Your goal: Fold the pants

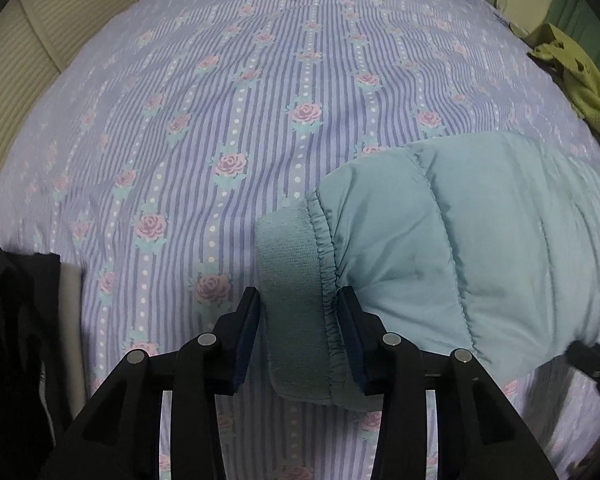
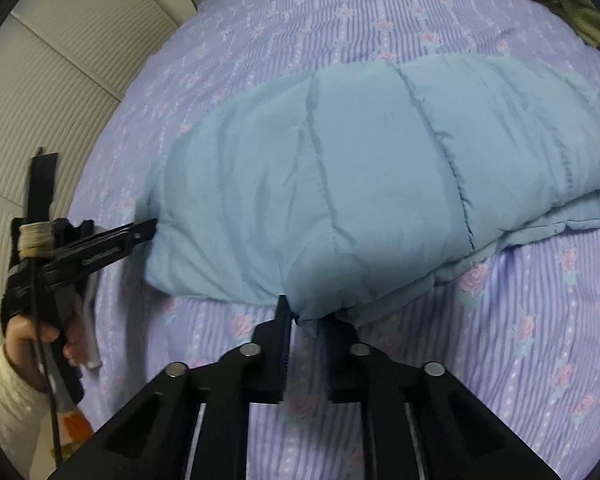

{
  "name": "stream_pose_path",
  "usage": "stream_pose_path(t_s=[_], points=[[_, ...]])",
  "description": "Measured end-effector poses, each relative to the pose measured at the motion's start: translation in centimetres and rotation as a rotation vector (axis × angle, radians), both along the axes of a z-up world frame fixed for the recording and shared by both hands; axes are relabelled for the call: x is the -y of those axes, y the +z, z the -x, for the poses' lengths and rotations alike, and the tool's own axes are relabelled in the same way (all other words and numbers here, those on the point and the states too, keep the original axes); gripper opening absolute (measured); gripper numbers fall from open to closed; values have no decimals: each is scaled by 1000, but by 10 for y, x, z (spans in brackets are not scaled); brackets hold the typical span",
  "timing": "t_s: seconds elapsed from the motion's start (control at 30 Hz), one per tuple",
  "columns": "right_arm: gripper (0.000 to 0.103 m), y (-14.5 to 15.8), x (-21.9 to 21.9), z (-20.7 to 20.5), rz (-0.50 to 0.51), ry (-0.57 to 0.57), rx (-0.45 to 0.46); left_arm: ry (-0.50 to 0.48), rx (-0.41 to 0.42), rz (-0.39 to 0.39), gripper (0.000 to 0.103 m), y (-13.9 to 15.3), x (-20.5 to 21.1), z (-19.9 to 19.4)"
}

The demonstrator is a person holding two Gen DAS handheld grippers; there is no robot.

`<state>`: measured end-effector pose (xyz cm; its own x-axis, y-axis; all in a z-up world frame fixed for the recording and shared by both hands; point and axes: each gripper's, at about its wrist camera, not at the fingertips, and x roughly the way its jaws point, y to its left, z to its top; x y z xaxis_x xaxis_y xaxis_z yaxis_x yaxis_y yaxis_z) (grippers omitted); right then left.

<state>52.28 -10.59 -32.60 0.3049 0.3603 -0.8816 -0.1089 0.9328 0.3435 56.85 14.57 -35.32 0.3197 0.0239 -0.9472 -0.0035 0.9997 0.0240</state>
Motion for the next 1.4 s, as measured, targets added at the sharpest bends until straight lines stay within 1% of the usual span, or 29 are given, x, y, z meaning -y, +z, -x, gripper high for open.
stream_pose_path(t_s=[0.03,0.07,0.1,0.13,0.17,0.2,0.27,0.3,0.33,0.37,0.4,0.43,0.53,0.6,0.67,0.73,0.77,0.8,0.87,0.93,1.03,1.17,1.2,1.23,1.27,1.33,1.4], points=[[12,3,-3,4,25,5,17,-7,0,-16,41,1,2,-1],[12,3,-4,5,51,13,16,-11,-3,-35,44,3,7,-5],[12,-5,-6,5,73,18,-13,-10,-7,-55,49,3,9,-7],[12,-10,-6,4,71,15,-41,-2,-12,-80,53,5,11,-8],[12,-15,-4,3,62,5,-69,8,-13,-102,60,8,12,-8],[12,-20,1,6,56,-10,-101,14,-9,-119,64,12,12,-6],[12,-19,14,14,39,-26,-114,5,7,-139,64,24,16,-2],[15,-14,23,20,36,-46,-101,-5,27,-164,64,32,19,3],[28,-9,32,25,48,-65,-84,-30,65,-200,64,44,25,11],[37,-1,41,30,67,-87,-58,-60,99,-220,67,53,34,20],[50,7,52,35,94,-114,-22,-102,140,-233,71,66,48,30],[52,18,65,39,116,-145,25,-130,164,-230,72,74,59,37],[52,43,109,37,129,-237,131,-200,215,-173,73,95,99,54],[52,50,144,29,146,-330,174,-214,228,-97,73,101,123,53],[52,49,184,18,163,-434,168,-231,236,-44,73,103,150,50],[52,41,217,5,127,-506,156,-251,248,-28,73,102,175,46],[52,35,229,-1,121,-529,149,-261,244,-24,73,100,188,41],[52,27,241,-9,125,-549,128,-267,239,-15,73,96,193,32],[52,14,257,-21,107,-565,93,-271,232,16,73,94,209,23],[52,-2,268,-32,50,-572,51,-269,231,27,73,89,218,11],[52,-21,274,-40,-40,-589,18,-270,231,8,73,85,231,8],[52,-43,278,-53,-99,-602,-17,-261,216,-10,72,83,227,8],[46,-46,275,-55,-108,-599,-15,-260,212,-14,72,81,227,7],[28,-47,272,-57,-112,-580,-7,-258,208,-15,72,80,226,8],[27,-48,269,-59,-95,-564,-12,-255,204,-12,72,79,225,8],[23,-43,264,-55,-71,-556,5,-249,197,0,72,78,222,9],[22,-25,263,-41,-49,-564,61,-235,192,13,72,78,219,10]])
